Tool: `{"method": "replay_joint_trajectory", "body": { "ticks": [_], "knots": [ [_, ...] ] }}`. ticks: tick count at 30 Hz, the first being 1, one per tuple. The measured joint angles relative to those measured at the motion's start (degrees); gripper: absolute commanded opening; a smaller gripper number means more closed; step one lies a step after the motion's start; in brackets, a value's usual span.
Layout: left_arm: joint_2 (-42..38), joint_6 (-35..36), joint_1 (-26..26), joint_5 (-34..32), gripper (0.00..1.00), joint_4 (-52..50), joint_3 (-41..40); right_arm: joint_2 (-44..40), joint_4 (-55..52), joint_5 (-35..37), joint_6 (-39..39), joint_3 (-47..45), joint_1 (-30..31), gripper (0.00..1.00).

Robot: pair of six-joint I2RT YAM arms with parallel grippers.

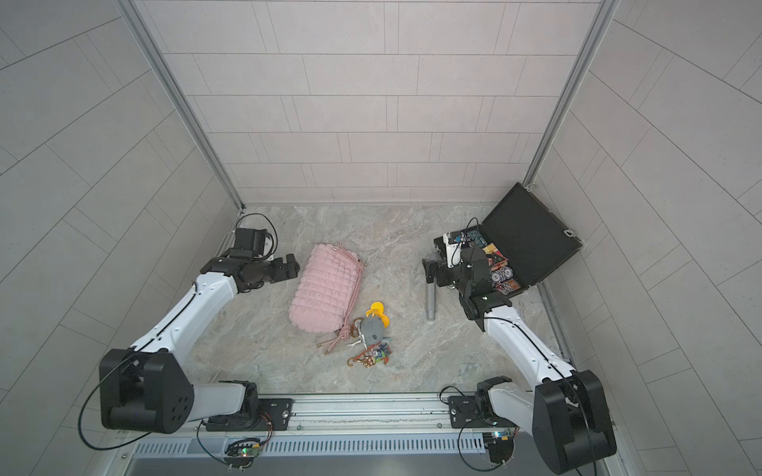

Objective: Remove the decoration from the bag
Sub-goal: Reset both arms

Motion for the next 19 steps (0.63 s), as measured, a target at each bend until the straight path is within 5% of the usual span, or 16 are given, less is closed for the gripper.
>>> {"method": "replay_joint_trajectory", "body": {
  "ticks": [8,19],
  "knots": [
    [1.29,1.86,-0.02,-15.02,1.0,24.44,-11.72,1.73,11.72,6.69,0.09,-9.57,-8.87,1.0],
    [6.05,4.68,1.79,-12.59,1.0,44.81,-18.16,12.83,30.25,6.27,-0.92,-11.98,-15.78,1.0]
  ]
}}
